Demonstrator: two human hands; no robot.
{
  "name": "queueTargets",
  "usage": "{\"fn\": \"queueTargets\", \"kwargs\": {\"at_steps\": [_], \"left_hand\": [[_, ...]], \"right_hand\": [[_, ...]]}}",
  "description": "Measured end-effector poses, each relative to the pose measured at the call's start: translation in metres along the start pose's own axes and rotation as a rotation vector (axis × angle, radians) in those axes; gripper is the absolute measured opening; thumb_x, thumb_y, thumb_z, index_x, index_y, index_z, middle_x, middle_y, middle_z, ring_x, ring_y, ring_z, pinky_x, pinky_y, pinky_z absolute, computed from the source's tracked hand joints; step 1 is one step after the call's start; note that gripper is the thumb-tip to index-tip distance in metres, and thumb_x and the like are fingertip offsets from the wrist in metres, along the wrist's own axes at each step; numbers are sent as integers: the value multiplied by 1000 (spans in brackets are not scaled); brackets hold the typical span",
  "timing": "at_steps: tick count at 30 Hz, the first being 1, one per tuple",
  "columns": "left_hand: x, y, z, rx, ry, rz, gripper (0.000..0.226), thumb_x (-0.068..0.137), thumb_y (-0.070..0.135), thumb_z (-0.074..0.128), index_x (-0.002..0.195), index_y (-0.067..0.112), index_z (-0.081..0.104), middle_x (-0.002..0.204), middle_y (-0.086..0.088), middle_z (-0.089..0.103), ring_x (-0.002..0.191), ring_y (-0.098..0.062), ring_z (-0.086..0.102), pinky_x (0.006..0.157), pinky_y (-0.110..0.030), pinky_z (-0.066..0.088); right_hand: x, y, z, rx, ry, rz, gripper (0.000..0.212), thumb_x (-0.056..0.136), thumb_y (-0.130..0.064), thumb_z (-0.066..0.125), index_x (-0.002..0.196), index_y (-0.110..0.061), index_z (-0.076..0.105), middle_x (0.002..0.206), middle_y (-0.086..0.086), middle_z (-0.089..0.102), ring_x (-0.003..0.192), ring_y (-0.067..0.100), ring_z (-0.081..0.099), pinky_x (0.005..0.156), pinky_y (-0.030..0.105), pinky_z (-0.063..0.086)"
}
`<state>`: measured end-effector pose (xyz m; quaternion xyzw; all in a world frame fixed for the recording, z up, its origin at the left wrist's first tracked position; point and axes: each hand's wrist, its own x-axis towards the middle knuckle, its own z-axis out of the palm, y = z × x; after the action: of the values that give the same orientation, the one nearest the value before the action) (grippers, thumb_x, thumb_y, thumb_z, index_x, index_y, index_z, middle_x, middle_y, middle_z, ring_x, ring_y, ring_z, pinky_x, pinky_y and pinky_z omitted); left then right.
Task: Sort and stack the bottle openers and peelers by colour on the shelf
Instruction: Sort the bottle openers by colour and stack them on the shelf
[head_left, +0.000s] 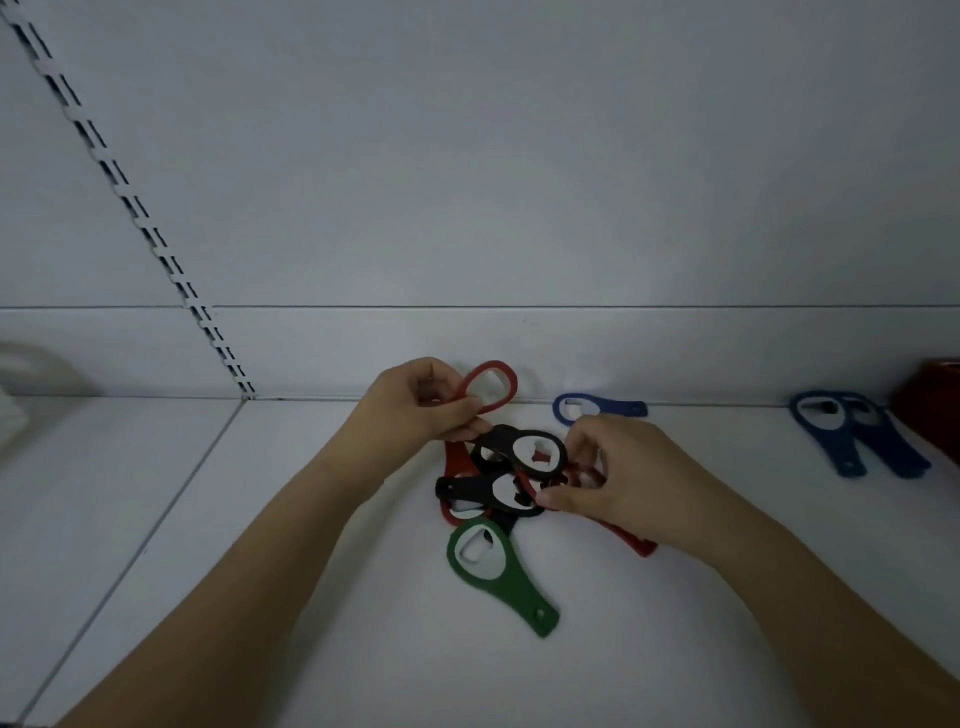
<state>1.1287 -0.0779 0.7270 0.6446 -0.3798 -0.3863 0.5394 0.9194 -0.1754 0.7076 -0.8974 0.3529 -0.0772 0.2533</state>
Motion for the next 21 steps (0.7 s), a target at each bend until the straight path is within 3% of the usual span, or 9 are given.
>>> {"fn": "queueTargets", "kwargs": {"at_steps": [3, 6, 10, 15, 17, 19, 21], "left_hand": [[-2, -5, 6, -127, -7, 11, 6, 96, 3, 59, 96, 4, 53, 96, -17, 75, 86, -29, 74, 72, -25, 60], [-4, -8, 2, -97, 9, 83, 7, 101, 3, 46, 97, 8, 50, 100, -11, 76, 74, -20, 68, 60, -23, 50], [-1, -14, -4, -272, 34, 92, 12, 100, 1, 45, 106, 9, 50, 95, -13, 72, 66, -17, 53, 54, -22, 39], [2, -16, -6, -414, -48, 21, 32, 104, 20, 43, 129, 5, 56, 83, -7, 61, 66, -13, 50, 51, -22, 36], [1, -14, -5, -444, -79, -17, 40, 105, 29, 39, 131, 5, 55, 78, -4, 55, 64, -13, 48, 52, -23, 37], [-1, -13, -5, -472, -101, -48, 52, 106, 42, 31, 125, 4, 59, 75, -4, 53, 63, -15, 49, 56, -25, 41], [-1, -12, -7, -495, -121, -64, 64, 103, 53, 26, 113, 2, 64, 76, -8, 57, 67, -19, 54, 63, -29, 47]], "right_hand": [[-1, -4, 2, 61, 24, -15, 37, 72, -53, 79, 91, -28, 59, 82, -14, 58, 66, -3, 53, 57, 11, 39], [1, -4, 1, 194, 74, 39, 25, 77, -39, 80, 89, -26, 62, 75, -10, 62, 67, 2, 62, 57, 10, 44], [5, 1, -1, 407, 181, 87, 8, 86, -25, 73, 83, -23, 65, 71, -11, 72, 63, 0, 66, 62, 12, 48], [6, 2, -22, 251, 585, 41, 6, 92, -24, 64, 86, -24, 65, 77, -15, 67, 69, -4, 61, 64, 2, 42], [5, -6, -43, 213, 657, -12, 7, 94, -26, 61, 90, -26, 66, 79, -18, 64, 72, -7, 59, 63, 2, 42], [11, -19, -62, 260, 532, -87, 13, 95, -24, 59, 89, -27, 69, 76, -19, 67, 74, -5, 62, 64, 7, 45], [22, -37, -69, 344, 301, -158, 18, 96, -17, 58, 92, -28, 72, 75, -15, 71, 73, -1, 64, 62, 12, 49]]}}
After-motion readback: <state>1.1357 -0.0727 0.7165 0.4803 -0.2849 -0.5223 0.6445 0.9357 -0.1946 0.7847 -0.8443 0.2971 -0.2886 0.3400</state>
